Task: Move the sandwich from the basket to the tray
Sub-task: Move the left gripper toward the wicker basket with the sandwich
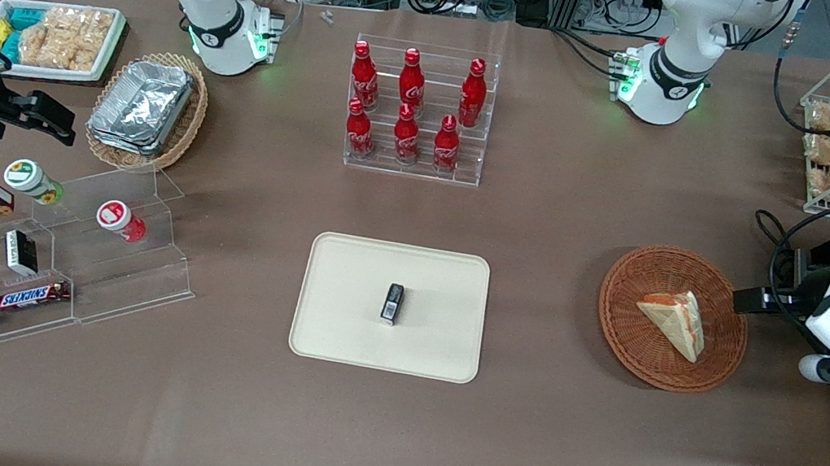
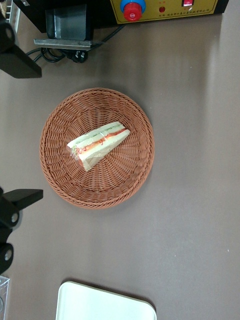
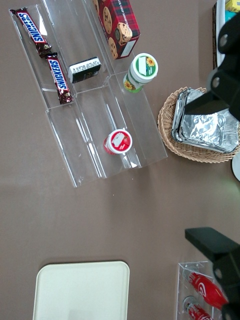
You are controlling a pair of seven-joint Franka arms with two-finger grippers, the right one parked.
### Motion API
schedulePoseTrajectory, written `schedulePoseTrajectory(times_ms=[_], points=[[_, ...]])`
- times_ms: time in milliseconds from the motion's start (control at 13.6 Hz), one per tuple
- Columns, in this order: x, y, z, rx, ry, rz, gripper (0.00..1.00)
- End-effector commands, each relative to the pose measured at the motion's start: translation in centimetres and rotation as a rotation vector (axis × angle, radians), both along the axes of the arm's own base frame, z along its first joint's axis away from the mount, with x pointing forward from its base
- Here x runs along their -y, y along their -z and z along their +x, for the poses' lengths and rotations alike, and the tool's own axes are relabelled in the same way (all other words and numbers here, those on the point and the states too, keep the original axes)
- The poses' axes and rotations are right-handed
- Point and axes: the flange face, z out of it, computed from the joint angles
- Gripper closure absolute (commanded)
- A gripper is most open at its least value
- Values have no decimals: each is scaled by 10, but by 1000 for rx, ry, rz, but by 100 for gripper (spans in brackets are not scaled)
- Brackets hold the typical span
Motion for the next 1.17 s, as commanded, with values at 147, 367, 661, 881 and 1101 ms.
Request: schedulePoseTrajectory(times_ms=[147, 367, 661, 881, 1101], points=[[-1, -7, 2, 9, 10, 12, 1], [-2, 10, -4, -36, -17, 17, 1], [-8, 49, -17, -42, -317, 43, 1], [-6, 86, -33, -64, -543, 72, 1], [-6, 128, -46, -19, -598, 59, 1]])
